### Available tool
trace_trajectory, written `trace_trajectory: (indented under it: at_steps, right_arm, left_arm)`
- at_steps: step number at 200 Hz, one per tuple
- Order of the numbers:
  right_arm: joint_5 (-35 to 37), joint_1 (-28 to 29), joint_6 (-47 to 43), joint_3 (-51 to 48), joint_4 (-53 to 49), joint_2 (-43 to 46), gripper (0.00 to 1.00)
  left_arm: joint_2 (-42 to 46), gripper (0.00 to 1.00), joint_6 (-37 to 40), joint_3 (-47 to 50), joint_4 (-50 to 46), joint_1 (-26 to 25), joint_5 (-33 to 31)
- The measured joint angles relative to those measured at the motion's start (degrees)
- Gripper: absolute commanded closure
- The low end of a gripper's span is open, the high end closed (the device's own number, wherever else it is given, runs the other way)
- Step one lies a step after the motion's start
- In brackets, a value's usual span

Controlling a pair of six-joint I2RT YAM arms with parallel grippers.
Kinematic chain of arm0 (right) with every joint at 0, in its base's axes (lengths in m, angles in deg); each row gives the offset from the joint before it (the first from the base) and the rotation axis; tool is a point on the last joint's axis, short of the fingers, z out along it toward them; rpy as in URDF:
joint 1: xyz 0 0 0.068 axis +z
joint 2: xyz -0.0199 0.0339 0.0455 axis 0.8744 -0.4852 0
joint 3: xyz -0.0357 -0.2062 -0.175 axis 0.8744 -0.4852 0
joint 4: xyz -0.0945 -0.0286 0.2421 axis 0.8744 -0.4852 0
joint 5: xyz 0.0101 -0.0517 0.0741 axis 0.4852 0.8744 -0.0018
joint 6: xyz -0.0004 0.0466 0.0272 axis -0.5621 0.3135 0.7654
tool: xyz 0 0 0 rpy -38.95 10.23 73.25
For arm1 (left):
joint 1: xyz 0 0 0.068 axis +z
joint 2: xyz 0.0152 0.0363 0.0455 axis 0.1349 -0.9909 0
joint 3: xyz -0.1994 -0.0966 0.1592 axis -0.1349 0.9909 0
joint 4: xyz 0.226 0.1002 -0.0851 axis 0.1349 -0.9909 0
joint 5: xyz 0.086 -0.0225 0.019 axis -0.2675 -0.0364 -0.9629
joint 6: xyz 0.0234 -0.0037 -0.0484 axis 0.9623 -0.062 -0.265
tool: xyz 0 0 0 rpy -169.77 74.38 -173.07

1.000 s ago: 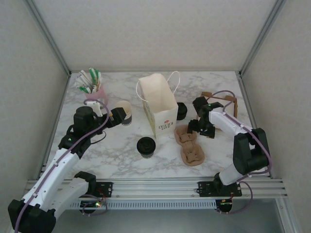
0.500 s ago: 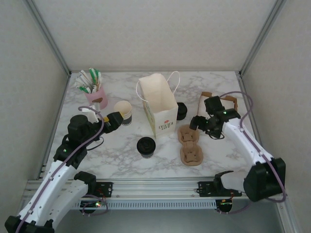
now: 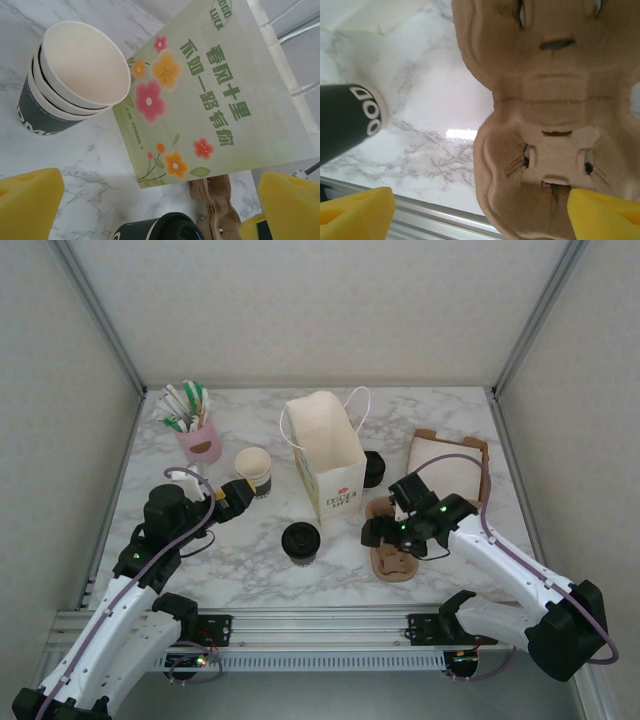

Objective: Pack the takeout coffee

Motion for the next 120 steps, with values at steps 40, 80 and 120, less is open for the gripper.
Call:
trace_trajectory:
  at_steps: [40,80,120]
  right_arm:
    - [2.62,1.70,1.55,-0.87,-0.39,-2.32,0.11]
    - [7.10,1.70,3.26,-1.86,-2.03,-3.45,0.10]
    - [10.49,1.75,4.48,-1.84,-3.61,-3.52,0.09]
  left_arm:
    - [-0.28,0.00,0.00,0.02,-0.02,-0.07,0.00]
    - [-0.24,0.00,-0.02,0.02,-0.02,-0.33,0.00]
    - [-0.13,0.00,-0.28,0.02,-0.02,-0.79,0.00]
